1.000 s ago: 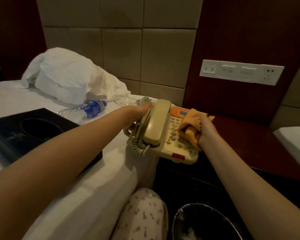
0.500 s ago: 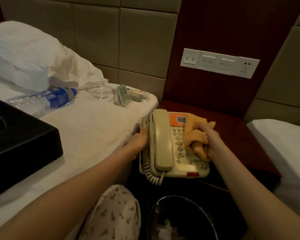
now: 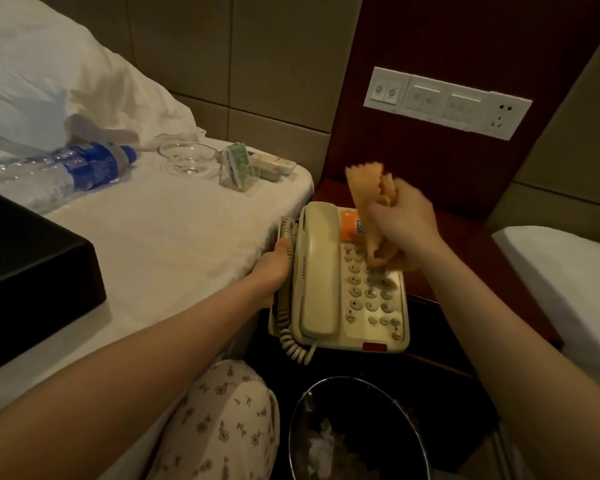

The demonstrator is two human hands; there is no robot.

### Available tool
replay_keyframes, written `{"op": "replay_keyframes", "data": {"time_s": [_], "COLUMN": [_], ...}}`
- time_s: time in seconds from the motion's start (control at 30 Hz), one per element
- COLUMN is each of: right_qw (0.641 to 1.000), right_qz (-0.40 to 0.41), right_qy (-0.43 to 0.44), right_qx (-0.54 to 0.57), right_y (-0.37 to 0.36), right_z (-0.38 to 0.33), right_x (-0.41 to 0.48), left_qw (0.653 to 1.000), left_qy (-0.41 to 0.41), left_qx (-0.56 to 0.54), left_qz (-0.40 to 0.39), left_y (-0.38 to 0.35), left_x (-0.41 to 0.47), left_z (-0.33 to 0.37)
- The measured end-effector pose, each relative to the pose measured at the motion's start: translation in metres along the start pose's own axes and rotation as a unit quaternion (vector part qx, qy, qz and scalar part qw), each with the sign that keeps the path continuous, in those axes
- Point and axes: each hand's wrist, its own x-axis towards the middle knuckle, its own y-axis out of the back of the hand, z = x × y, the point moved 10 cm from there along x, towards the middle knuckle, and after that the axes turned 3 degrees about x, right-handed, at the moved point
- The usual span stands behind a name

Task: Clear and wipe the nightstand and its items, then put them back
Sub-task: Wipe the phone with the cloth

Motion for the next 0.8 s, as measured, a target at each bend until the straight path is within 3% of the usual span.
{"op": "replay_keyframes", "data": {"time_s": [0.1,0.23,0.4,0.5,0.6,0.8], "right_qw": [0.985,0.933,0.933,0.921,0.910,0.908], "right_qz": [0.003,-0.060,-0.026,-0.036,-0.047,-0.037], "right_qy": [0.158,0.233,0.266,0.285,0.288,0.346], "right_qx": [-0.076,-0.269,-0.241,-0.261,-0.296,-0.233], "right_y": [-0.023,-0.084,-0.077,-0.076,-0.079,-0.067], "right_z": [-0.066,-0.079,-0.069,-0.067,-0.063,-0.058], "right_x": [0.002,-0.008,-0.043,-0.076,-0.093,-0.128], "left_qw": [1.000,0.998,0.995,0.995,0.995,0.998], "left_qy": [0.008,-0.014,-0.014,0.019,-0.001,0.004], "left_qx": [-0.013,-0.037,-0.039,-0.049,-0.068,-0.031], "left_qz": [-0.009,-0.045,-0.093,-0.084,-0.071,-0.046], "left_y": [0.000,-0.007,-0.015,-0.012,-0.006,-0.008], "left_x": [-0.007,-0.022,-0.034,-0.041,-0.048,-0.053], "left_z": [0.001,0.013,0.022,0.016,0.019,0.024]}}
